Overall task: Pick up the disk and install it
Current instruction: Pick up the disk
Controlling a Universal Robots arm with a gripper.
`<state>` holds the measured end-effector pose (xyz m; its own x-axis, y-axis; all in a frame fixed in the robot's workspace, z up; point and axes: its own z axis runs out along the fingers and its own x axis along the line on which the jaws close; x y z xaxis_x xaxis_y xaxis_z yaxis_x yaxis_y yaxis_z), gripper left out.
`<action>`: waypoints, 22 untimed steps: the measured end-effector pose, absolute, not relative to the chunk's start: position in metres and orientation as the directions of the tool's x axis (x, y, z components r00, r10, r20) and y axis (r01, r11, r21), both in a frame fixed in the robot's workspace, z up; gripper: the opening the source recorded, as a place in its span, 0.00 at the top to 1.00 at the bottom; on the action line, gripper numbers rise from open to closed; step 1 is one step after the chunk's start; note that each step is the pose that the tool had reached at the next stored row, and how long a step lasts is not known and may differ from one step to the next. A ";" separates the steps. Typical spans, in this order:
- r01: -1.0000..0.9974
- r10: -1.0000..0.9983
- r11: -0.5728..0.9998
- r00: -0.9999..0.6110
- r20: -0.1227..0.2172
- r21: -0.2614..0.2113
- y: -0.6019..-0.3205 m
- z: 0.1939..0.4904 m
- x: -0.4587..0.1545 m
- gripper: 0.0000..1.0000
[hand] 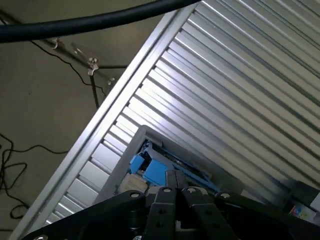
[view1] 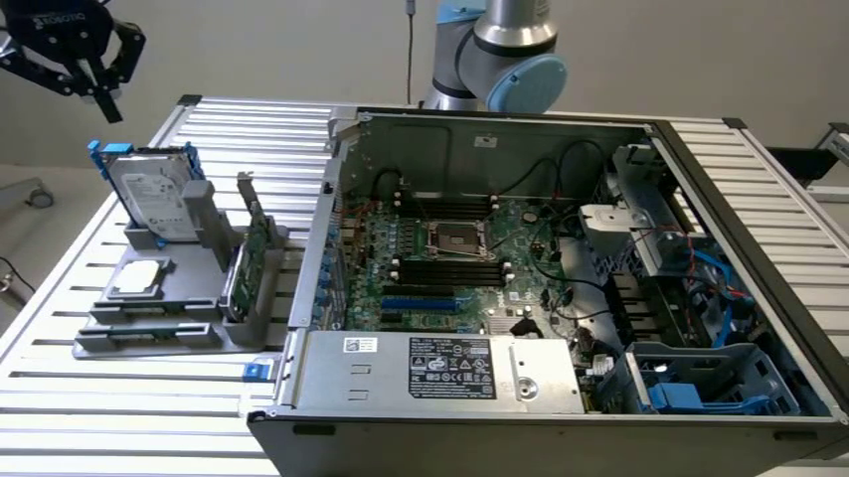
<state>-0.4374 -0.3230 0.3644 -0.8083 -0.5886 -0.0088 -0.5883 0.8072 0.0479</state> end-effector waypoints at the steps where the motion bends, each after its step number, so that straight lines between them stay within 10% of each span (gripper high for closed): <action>1: -0.603 -0.603 0.796 -0.798 -0.008 0.047 -0.323 0.364 -0.437 0.89; 22: -0.856 -0.857 0.515 -0.516 -0.003 0.042 -0.323 0.364 -0.437 0.89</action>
